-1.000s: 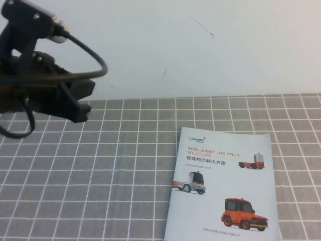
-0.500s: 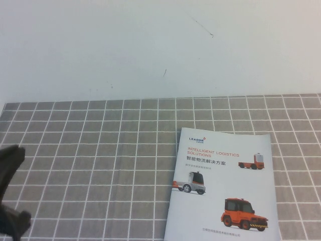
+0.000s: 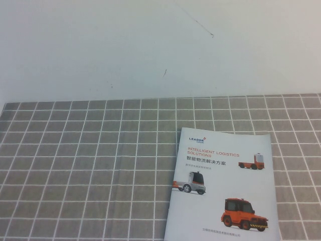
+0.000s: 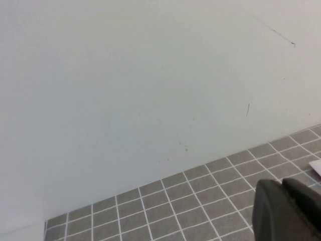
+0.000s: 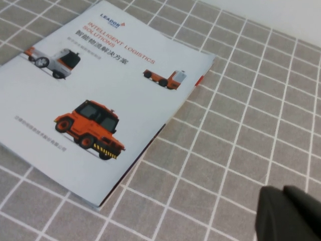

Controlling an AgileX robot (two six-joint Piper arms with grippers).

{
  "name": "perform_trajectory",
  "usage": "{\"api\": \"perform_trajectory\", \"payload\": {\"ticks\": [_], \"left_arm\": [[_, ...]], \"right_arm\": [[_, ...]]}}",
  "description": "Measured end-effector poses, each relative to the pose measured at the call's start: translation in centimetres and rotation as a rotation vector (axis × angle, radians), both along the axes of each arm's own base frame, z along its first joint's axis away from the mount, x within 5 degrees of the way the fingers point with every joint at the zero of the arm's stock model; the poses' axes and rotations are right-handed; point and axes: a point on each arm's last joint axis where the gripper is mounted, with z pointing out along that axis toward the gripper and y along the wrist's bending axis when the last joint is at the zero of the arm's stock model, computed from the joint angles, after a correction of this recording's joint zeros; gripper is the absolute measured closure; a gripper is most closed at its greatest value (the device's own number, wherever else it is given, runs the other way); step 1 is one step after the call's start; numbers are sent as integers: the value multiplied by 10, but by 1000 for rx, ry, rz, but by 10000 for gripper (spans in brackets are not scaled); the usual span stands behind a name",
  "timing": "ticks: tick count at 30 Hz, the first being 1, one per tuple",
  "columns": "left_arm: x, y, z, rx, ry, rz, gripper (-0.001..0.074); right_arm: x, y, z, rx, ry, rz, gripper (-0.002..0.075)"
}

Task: Close book
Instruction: 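Close the open booklet and leave it lying on the table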

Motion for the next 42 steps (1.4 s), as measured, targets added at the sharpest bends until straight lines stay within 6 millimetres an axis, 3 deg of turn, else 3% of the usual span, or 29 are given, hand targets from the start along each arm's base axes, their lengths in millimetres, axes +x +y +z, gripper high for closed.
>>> {"api": "perform_trajectory", "payload": {"ticks": [23,30,36,42], "left_arm": [[-3,-7,-18,-31,173,-83,739],[0,2,-46,93,97,26,739],[-2,7,-62,46,79,106,739],[-6,9,-76,-7,228,131,739]], "right_arm": [[-1,1,-1,4,13,5,728],[-1,1,-1,4,13,5,728],[-1,1,-1,4,13,5,728],[-1,1,-1,4,13,5,728]]}}
